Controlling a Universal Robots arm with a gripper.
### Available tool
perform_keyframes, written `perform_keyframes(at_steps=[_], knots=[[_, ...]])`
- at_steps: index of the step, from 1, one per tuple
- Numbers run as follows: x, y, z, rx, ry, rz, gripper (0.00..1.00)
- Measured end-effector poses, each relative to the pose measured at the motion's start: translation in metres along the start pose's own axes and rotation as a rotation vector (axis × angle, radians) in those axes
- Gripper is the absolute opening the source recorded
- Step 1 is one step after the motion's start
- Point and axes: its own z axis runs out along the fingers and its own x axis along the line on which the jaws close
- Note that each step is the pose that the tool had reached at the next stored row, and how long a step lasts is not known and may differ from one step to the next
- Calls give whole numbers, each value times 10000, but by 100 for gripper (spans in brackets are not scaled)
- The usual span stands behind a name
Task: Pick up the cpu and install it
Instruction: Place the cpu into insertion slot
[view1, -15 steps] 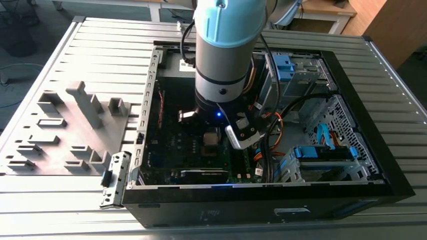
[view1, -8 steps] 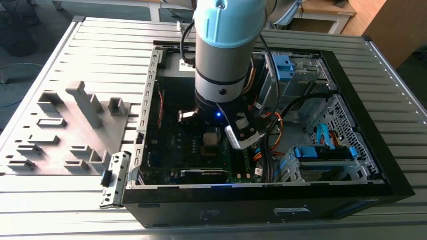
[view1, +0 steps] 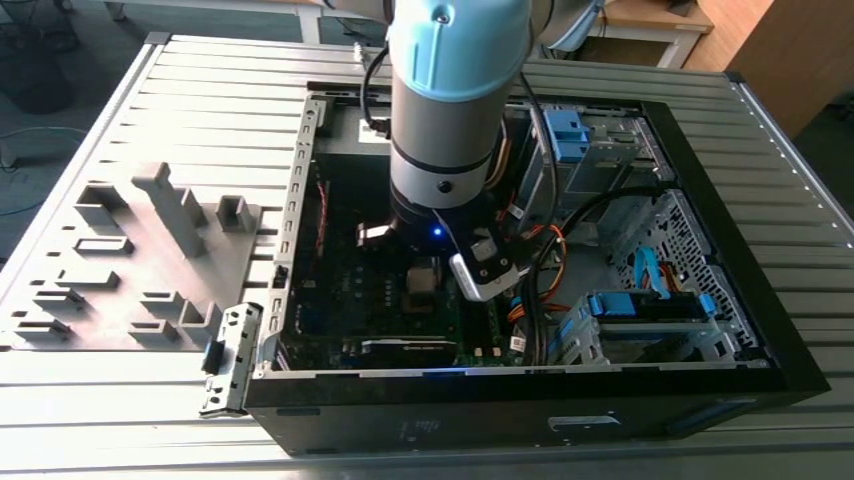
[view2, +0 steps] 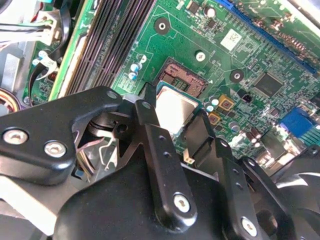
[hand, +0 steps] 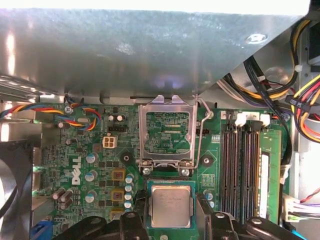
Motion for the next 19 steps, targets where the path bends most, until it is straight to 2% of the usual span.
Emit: perform_keyframes(at_steps=[6,14,19], knots=[[4,-42,26,-1,-1,5,47],[7,-64,121,0,-4,122,47],[7,-65,128,1,-3,125,47]])
